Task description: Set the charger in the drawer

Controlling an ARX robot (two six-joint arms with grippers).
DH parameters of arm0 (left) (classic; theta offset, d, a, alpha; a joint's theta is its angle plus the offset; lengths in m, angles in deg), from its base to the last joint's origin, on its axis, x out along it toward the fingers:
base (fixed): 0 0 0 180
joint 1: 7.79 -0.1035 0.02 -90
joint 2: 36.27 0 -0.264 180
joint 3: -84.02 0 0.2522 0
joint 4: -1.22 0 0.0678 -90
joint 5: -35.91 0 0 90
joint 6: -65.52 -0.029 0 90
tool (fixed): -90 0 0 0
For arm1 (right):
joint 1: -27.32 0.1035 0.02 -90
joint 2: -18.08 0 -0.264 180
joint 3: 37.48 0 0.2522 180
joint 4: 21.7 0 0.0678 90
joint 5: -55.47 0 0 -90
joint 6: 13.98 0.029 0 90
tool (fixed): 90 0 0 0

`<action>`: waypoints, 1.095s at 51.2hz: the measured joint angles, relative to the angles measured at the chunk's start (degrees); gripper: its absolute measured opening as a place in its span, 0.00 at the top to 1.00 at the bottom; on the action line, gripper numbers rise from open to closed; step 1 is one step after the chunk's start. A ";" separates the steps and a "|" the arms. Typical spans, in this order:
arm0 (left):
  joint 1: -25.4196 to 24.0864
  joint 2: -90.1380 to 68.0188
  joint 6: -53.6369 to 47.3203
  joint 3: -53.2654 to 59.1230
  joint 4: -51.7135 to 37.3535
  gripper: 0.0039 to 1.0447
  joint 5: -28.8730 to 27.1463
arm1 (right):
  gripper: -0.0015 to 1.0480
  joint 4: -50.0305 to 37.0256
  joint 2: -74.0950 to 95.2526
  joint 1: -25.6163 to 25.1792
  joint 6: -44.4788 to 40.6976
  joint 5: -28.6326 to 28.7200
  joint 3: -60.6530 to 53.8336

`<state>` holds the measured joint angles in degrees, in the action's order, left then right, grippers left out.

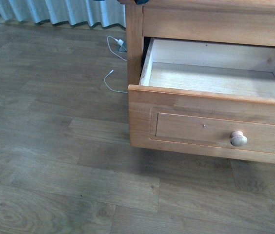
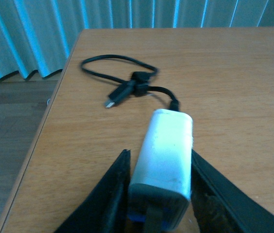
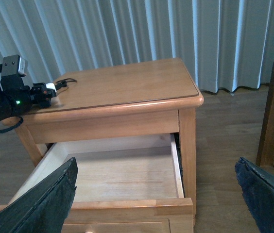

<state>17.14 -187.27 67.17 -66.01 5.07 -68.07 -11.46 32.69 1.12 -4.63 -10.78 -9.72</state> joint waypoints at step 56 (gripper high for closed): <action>-1.05 64.85 -0.09 80.46 -14.21 0.77 9.33 | 0.08 0.00 0.00 0.00 0.00 -0.02 0.00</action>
<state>16.09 -122.42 67.08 14.44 -9.14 -58.74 -11.46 32.69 1.12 -4.63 -10.80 -9.72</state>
